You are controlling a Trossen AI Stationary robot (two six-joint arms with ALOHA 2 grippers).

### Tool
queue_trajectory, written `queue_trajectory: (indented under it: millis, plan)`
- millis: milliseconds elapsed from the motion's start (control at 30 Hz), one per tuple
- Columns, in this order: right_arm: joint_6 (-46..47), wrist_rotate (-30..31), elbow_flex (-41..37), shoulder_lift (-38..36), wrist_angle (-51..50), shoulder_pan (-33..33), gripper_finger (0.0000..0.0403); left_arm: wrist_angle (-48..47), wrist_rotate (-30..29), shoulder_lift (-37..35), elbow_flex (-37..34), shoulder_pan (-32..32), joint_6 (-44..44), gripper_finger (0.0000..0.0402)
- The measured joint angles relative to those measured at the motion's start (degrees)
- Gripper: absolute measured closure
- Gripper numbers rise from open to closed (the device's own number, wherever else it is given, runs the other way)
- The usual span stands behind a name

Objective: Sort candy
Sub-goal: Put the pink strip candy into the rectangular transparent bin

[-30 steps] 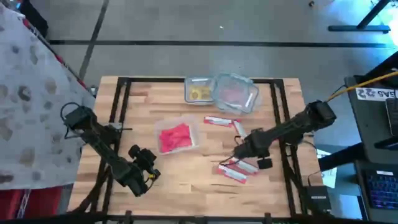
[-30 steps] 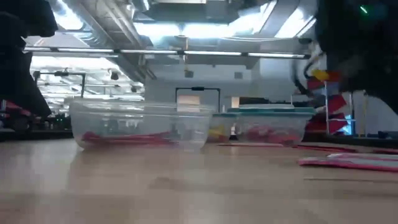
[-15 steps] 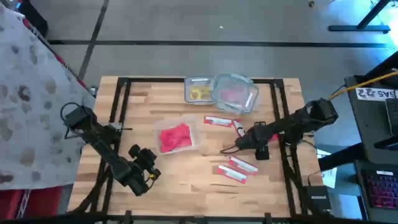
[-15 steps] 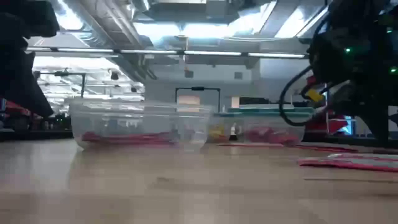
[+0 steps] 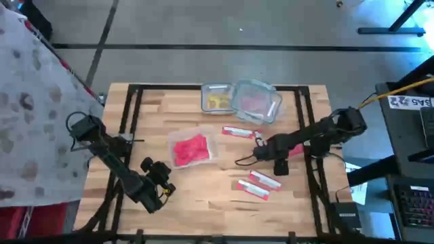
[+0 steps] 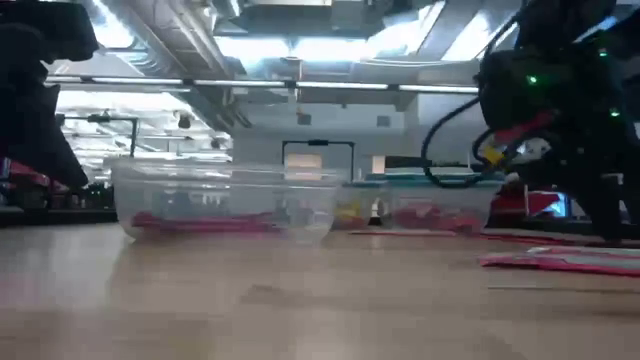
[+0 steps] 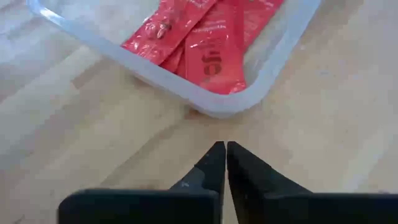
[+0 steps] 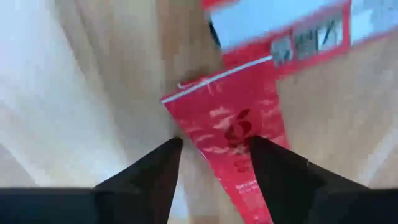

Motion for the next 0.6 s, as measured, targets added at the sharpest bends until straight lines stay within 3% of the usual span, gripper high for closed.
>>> queue_trajectory:
  millis: [333,600]
  plan:
    - [2.42,-14.74,9.99,0.13,24.47,0.49,0.0217,0.06,0.0,0.0,0.0,0.0,0.0,0.0402]
    - [-8.51,-3.82,23.38,0.08,16.75,5.72,0.0217,1.13,0.0,-0.02,0.0,0.0,1.44,0.0402]
